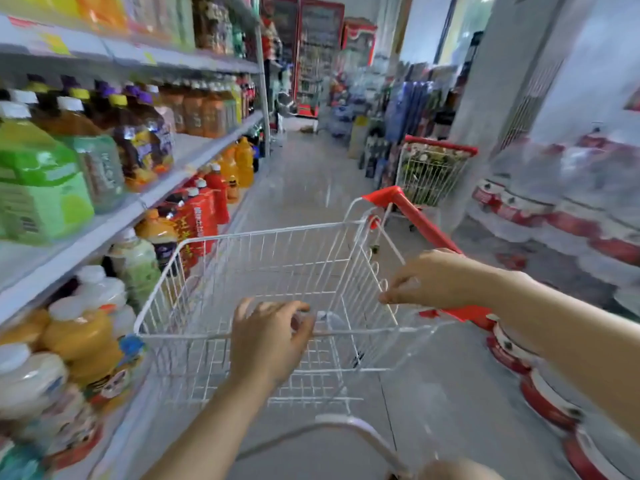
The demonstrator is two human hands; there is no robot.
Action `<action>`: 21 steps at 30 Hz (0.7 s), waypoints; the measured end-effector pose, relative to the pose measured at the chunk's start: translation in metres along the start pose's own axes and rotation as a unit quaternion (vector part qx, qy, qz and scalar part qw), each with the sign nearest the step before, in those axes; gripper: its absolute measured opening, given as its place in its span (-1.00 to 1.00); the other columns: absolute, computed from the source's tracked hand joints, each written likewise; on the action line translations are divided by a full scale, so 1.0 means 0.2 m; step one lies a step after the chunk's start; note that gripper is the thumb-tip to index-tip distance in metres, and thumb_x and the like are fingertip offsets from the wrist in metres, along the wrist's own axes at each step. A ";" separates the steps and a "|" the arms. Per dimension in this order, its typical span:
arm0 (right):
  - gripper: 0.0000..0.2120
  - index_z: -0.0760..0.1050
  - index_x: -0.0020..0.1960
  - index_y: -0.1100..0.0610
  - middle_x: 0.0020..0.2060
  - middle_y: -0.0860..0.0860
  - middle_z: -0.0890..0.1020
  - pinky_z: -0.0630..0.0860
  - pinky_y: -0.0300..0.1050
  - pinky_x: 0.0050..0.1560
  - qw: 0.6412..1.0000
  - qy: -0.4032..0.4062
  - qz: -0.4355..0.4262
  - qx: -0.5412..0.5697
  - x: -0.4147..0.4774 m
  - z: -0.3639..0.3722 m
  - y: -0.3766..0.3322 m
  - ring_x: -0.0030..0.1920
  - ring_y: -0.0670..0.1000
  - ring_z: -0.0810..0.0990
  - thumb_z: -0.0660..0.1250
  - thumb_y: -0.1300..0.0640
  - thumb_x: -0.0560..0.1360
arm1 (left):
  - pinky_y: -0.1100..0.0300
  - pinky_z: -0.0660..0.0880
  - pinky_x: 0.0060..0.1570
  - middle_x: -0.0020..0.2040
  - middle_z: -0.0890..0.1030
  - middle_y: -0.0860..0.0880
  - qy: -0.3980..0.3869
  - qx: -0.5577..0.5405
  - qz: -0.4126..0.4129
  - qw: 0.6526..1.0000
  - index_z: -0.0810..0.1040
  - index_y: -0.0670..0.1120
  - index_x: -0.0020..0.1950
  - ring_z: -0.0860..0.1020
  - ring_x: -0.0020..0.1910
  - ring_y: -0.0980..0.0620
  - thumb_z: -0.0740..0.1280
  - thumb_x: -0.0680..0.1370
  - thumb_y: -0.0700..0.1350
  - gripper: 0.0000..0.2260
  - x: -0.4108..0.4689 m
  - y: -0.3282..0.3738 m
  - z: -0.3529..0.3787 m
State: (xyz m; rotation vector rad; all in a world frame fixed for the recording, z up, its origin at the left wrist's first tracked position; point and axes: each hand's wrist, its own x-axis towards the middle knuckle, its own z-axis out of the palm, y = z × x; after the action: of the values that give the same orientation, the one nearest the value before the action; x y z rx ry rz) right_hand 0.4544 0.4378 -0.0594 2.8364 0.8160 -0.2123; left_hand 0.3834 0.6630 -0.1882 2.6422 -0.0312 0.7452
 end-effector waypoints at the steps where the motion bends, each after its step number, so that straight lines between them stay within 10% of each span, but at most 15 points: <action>1: -0.09 0.57 -0.09 -0.03 -0.30 -0.12 0.61 0.49 -0.10 -0.08 1.000 0.003 0.005 0.004 -0.01 0.01 0.03 -0.21 -0.05 0.57 -0.22 -0.66 0.15 | 0.13 0.25 0.17 -0.37 0.62 0.11 0.022 0.000 0.005 1.000 0.64 0.08 -0.08 0.59 -0.29 0.08 0.02 0.51 0.22 -0.57 0.01 0.00 0.02; 7: -0.33 0.58 -0.20 0.07 -0.39 -0.10 0.64 0.46 -0.21 -0.22 0.995 -0.001 0.054 0.089 0.03 0.02 0.11 -0.36 -0.14 0.59 0.03 -0.48 0.36 | 0.17 0.33 -0.15 -0.56 0.37 0.16 0.020 0.001 0.005 1.000 0.59 0.07 -0.24 0.34 -0.51 0.11 0.06 0.49 0.14 -0.64 0.17 -0.02 0.14; 12: -0.63 0.57 -0.10 0.06 -0.22 -0.02 0.65 0.57 -0.14 -0.15 0.978 0.008 0.040 0.202 0.16 0.02 0.17 -0.31 -0.07 0.62 0.21 -0.22 0.50 | 0.17 0.25 -0.12 -0.49 0.38 0.15 -0.001 -0.038 0.047 0.998 0.59 0.02 0.03 0.37 -0.35 0.10 -0.04 0.49 0.20 -0.52 0.46 -0.07 0.24; 17: -0.76 0.56 0.11 0.02 -0.03 -0.10 0.61 0.46 -0.23 -0.01 0.957 -0.023 -0.019 0.289 0.24 -0.01 0.19 -0.07 -0.08 0.57 0.25 -0.06 0.53 | 0.09 0.24 0.16 -0.16 0.65 -0.02 -0.081 0.030 0.036 0.996 0.58 -0.05 0.07 0.54 -0.05 -0.10 -0.15 0.49 0.16 -0.43 0.67 -0.05 0.32; 21: -0.72 0.51 0.16 -0.06 0.11 -0.07 0.59 0.34 0.02 0.29 0.966 0.031 0.066 0.250 0.25 -0.11 0.41 0.17 0.00 0.50 0.28 -0.11 0.49 | 0.04 0.19 0.32 0.23 0.51 0.07 -0.245 0.081 0.010 0.966 0.51 0.07 0.22 0.39 0.28 -0.03 -0.05 0.59 0.18 -0.57 0.75 0.01 0.32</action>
State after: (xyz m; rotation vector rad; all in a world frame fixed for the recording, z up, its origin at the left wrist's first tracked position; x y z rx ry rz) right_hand 0.5430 0.3991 -0.0369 3.3695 0.6550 -0.3554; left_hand 0.5445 0.6497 -0.1619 2.9201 -0.1372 0.0835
